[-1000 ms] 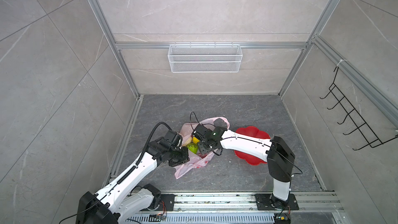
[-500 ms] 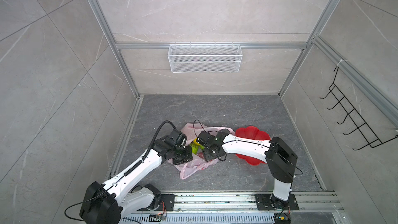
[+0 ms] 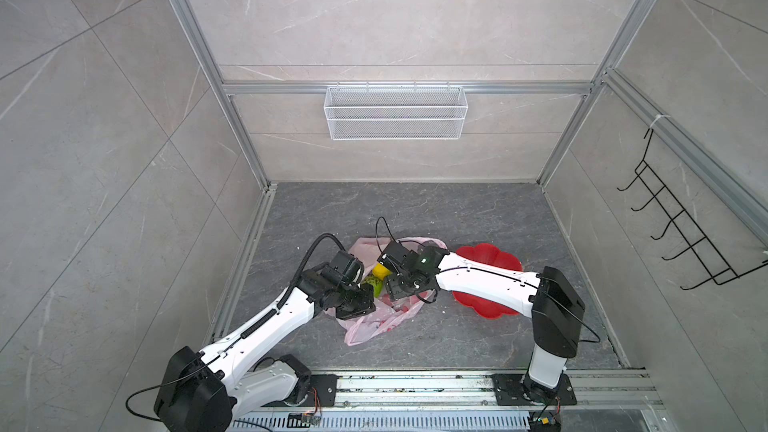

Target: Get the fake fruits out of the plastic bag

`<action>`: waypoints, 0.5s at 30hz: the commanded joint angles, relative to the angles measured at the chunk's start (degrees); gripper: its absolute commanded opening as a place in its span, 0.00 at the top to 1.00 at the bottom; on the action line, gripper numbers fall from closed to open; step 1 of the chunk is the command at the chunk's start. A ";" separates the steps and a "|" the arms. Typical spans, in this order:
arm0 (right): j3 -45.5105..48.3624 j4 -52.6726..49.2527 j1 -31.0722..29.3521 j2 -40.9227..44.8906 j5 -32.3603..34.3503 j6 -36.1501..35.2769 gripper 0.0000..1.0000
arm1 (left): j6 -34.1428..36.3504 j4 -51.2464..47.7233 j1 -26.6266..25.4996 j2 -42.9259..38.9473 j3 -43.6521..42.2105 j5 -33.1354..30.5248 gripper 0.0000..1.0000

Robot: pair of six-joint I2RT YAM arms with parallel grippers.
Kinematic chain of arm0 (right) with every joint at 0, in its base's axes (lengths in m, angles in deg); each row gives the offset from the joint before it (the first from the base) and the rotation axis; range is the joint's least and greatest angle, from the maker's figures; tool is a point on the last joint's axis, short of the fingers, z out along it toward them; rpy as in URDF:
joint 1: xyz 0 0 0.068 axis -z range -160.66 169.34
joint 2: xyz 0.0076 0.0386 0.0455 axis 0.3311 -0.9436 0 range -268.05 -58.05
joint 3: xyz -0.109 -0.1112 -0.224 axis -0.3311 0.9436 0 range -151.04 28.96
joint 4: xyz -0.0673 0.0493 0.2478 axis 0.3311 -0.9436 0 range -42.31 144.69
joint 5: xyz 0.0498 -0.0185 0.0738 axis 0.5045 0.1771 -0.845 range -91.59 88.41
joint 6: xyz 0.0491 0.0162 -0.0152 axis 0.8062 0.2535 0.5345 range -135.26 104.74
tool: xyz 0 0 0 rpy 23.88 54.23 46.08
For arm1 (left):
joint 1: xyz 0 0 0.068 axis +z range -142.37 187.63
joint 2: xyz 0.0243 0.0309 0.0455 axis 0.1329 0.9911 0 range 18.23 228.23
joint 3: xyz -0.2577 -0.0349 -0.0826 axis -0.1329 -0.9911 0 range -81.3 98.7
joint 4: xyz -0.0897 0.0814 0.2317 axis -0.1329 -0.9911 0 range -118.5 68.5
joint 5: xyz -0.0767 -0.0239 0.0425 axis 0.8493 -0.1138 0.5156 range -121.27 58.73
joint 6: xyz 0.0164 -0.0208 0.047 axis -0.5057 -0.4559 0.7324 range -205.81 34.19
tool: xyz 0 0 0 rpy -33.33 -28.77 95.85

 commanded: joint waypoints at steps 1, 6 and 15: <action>-1.43 0.54 0.08 -1.49 1.55 1.09 0.26 | -0.33 1.16 -0.37 -1.41 1.20 -0.22 1.00; -2.83 1.18 0.08 -4.16 1.62 1.45 0.26 | -0.61 1.25 -0.46 -1.62 0.65 -0.11 1.00; -5.04 0.60 0.26 -7.61 4.22 3.04 0.25 | -1.30 2.02 -0.47 -1.90 0.17 -0.04 1.00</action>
